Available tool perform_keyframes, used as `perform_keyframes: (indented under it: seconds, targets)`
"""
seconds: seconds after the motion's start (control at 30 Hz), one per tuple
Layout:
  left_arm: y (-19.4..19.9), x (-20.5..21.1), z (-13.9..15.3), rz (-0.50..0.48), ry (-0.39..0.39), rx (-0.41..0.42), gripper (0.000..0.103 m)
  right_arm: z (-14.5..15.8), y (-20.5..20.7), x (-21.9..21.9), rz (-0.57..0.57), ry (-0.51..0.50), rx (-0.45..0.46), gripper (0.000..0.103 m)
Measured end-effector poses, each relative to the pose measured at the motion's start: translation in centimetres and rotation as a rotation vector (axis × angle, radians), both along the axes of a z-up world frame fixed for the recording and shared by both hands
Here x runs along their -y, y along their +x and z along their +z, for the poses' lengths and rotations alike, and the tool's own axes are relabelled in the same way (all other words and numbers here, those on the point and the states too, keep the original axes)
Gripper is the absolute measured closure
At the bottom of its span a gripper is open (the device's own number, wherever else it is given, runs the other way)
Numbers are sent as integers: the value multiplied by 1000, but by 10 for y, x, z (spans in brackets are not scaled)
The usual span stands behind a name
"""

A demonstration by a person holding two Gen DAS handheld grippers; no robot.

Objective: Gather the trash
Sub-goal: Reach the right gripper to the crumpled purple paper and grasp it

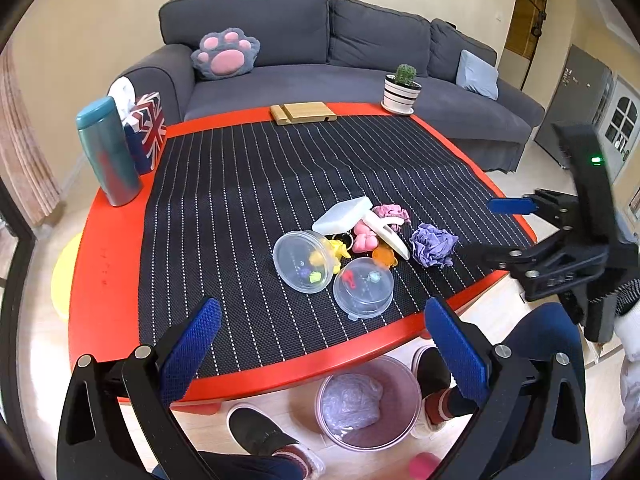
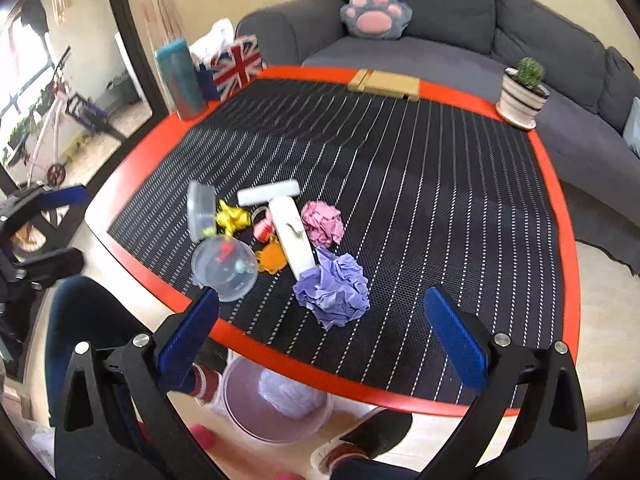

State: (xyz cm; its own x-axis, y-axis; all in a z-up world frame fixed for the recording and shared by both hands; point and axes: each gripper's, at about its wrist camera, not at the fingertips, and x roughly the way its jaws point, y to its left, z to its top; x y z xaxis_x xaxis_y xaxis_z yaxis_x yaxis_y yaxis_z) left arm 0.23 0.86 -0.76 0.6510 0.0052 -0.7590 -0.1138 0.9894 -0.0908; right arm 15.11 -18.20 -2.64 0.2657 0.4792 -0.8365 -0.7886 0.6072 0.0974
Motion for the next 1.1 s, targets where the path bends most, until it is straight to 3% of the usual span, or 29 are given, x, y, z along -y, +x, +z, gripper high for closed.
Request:
perform_keyframes:
  seconds: [0.37, 0.43, 0.5, 0.63, 0.83, 1.1]
  targets:
    - [1, -6, -2, 11, -11, -12, 5, -36, 19, -25, 116, -119, -69, 4]
    - [2, -7, -3, 13, -13, -14, 5, -41, 20, -27, 129, -138, -77, 23]
    - [2, -8, -4, 15, -17, -17, 5, -46, 20, -29, 139, -155, -85, 28]
    - [2, -8, -5, 16, -23, -20, 5, -50, 22, -29, 137, -178, -92, 53]
    - [4, -7, -7, 13, -28, -20, 5, -46, 25, -23, 114, -163, -82, 60]
    - [11, -7, -9, 6, -38, -25, 5, -26, 24, -5, 58, -53, -93, 61]
